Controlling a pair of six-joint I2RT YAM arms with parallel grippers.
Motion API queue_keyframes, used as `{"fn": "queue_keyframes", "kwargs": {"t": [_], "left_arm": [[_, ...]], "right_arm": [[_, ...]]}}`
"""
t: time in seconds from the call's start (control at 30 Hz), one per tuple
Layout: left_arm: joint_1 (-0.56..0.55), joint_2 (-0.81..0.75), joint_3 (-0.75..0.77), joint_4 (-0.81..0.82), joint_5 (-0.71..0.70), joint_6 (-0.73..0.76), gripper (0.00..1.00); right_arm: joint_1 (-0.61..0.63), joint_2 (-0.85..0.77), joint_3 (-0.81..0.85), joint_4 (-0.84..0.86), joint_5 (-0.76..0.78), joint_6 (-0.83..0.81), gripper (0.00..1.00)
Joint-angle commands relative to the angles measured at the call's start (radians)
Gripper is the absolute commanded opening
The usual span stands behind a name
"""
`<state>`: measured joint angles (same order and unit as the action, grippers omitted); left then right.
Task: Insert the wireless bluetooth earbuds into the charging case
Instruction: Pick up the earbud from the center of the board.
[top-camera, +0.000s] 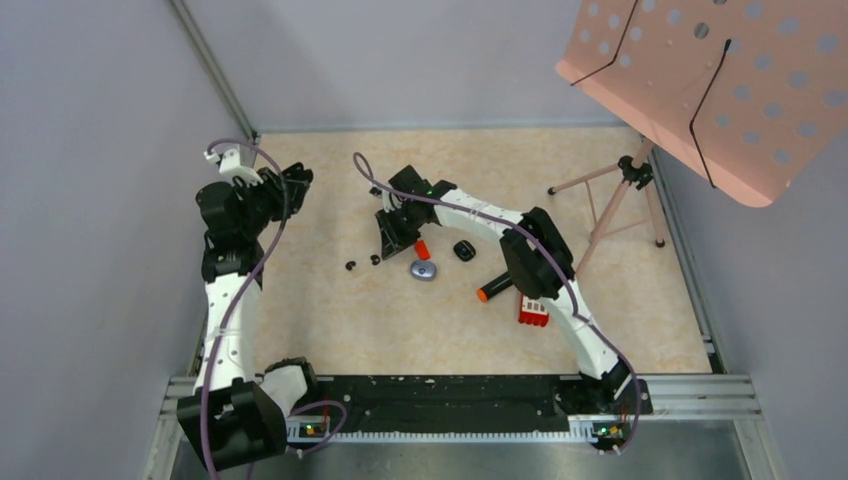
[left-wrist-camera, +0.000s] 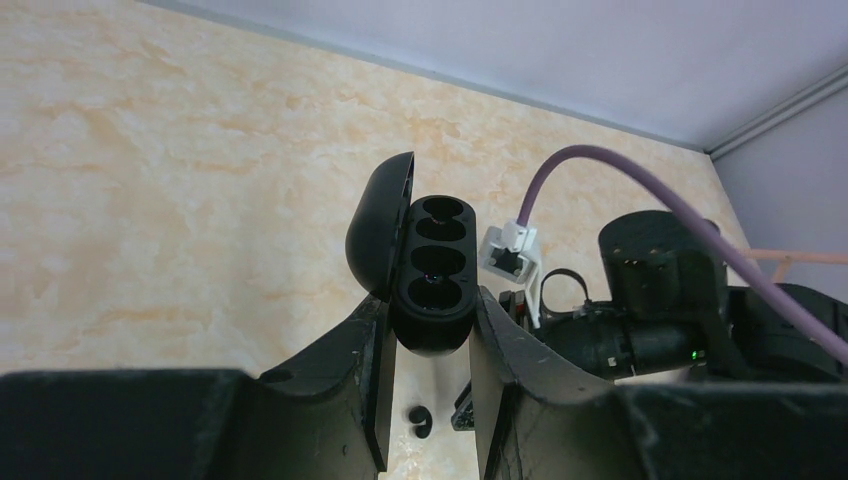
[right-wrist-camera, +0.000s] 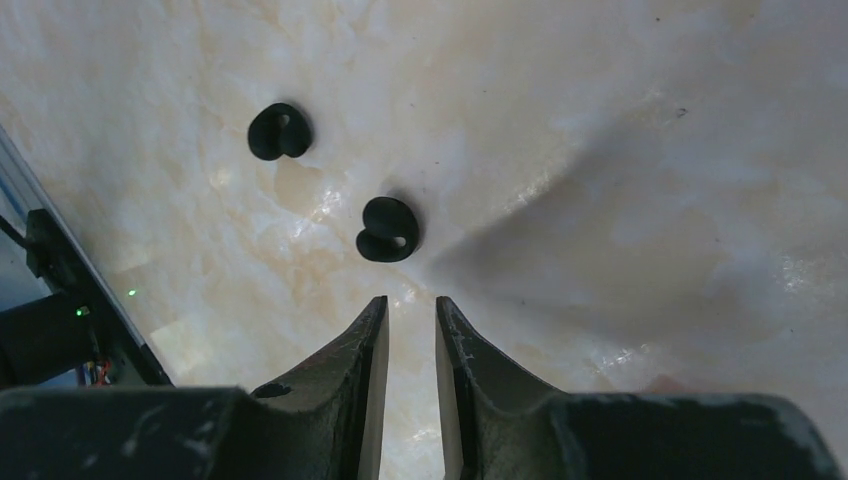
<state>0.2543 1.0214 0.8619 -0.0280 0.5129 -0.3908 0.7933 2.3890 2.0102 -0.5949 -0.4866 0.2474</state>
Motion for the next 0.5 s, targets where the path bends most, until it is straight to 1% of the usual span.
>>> {"fn": "queue_keyframes", "kwargs": {"t": [0.0, 0.13, 0.47], "left_arm": [[0.012, -0.012, 0.046, 0.005, -0.016, -0.009, 0.00], [0.015, -0.021, 0.040, 0.011, -0.017, -0.023, 0.00], [0.021, -0.064, 0.014, -0.003, -0.014, -0.017, 0.00]], "right_arm": [[0.023, 0.022, 0.059, 0.020, 0.053, 0.054, 0.24], [0.042, 0.040, 0.073, 0.015, 0.101, 0.051, 0.26], [0.061, 0.084, 0.118, 0.014, 0.170, 0.073, 0.26]]}}
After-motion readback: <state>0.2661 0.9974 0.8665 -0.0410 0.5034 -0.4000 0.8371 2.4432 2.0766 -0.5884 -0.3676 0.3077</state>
